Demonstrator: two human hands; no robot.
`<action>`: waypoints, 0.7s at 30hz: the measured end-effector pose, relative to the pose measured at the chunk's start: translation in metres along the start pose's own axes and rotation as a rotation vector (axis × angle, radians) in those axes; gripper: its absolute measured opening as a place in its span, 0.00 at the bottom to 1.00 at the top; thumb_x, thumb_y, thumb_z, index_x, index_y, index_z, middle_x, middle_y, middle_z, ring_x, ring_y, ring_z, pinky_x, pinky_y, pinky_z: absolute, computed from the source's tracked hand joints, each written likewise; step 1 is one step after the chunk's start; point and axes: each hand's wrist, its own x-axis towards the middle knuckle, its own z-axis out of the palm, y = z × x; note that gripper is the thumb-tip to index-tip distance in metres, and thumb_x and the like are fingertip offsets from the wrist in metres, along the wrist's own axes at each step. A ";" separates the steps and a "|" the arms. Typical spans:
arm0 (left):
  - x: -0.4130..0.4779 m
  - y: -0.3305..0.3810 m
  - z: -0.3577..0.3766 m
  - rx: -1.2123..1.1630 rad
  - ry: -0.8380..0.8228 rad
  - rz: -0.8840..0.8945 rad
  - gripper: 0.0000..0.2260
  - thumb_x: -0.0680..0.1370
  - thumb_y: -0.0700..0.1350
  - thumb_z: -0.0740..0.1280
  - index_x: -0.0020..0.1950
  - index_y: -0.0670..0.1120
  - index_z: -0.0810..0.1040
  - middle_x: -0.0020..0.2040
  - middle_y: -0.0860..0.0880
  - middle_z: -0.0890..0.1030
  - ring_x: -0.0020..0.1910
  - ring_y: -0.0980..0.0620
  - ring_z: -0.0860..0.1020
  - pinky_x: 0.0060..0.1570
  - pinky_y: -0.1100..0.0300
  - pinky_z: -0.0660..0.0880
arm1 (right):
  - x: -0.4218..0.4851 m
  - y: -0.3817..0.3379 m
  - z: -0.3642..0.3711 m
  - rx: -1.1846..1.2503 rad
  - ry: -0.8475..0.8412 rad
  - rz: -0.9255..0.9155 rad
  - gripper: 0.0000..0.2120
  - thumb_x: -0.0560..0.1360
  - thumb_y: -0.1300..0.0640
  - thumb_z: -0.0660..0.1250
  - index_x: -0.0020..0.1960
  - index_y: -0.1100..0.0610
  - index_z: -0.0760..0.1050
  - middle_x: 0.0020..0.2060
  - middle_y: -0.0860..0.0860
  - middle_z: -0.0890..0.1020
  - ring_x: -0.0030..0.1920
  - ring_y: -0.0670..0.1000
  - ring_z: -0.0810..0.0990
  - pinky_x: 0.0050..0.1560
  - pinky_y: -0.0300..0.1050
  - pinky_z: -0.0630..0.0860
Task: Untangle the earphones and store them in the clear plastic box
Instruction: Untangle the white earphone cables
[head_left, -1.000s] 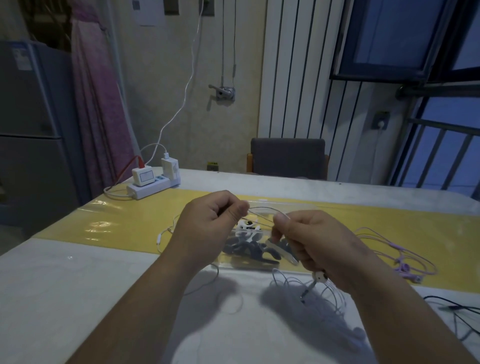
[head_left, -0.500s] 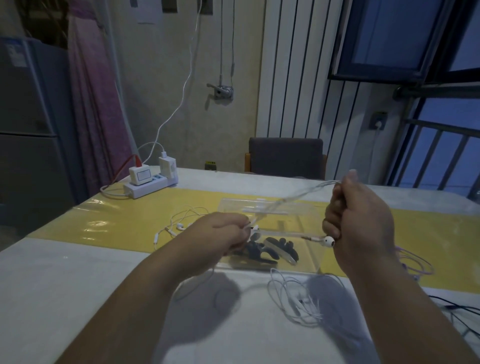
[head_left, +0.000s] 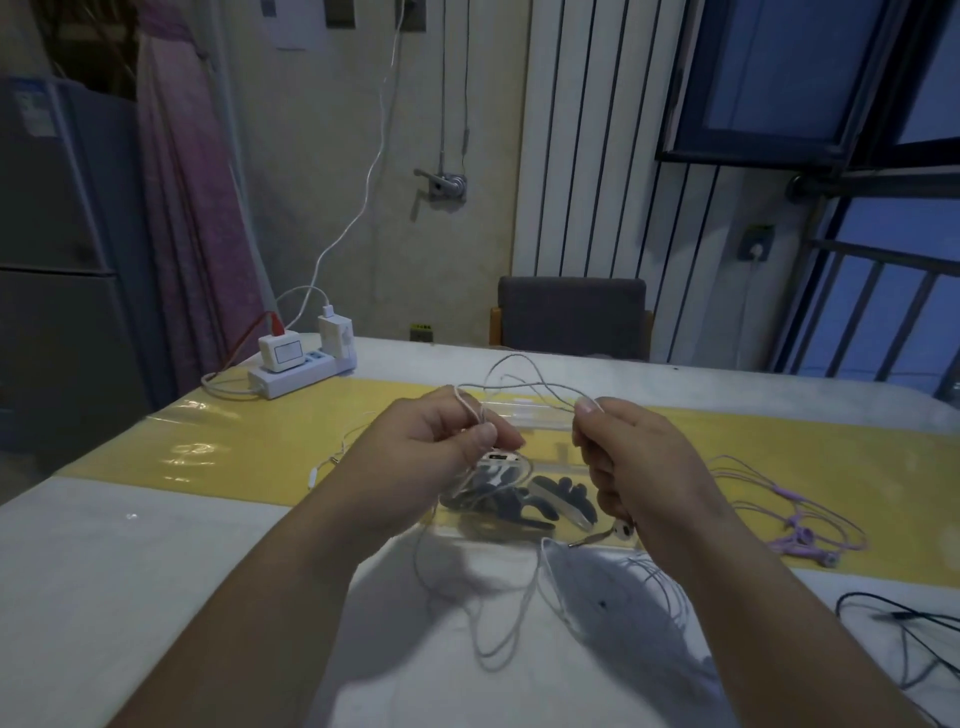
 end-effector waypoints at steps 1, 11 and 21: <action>0.000 0.000 0.000 -0.018 0.024 -0.012 0.07 0.76 0.44 0.69 0.42 0.50 0.86 0.43 0.46 0.82 0.41 0.53 0.76 0.44 0.61 0.70 | 0.000 0.000 0.001 -0.004 -0.007 0.009 0.18 0.82 0.52 0.59 0.34 0.55 0.70 0.25 0.47 0.64 0.26 0.47 0.58 0.27 0.42 0.55; 0.003 -0.002 0.002 -0.242 0.093 -0.064 0.08 0.67 0.45 0.71 0.40 0.43 0.85 0.32 0.42 0.78 0.31 0.48 0.75 0.27 0.62 0.70 | -0.003 0.004 0.012 -0.002 -0.083 0.044 0.15 0.81 0.52 0.61 0.46 0.64 0.75 0.26 0.41 0.78 0.21 0.42 0.63 0.22 0.36 0.60; 0.004 0.001 0.001 -0.364 0.169 -0.043 0.10 0.70 0.43 0.67 0.45 0.39 0.83 0.31 0.47 0.78 0.28 0.54 0.71 0.25 0.65 0.68 | -0.008 0.015 0.026 -0.043 -0.361 -0.019 0.15 0.65 0.62 0.77 0.47 0.60 0.75 0.42 0.56 0.85 0.41 0.50 0.85 0.50 0.50 0.82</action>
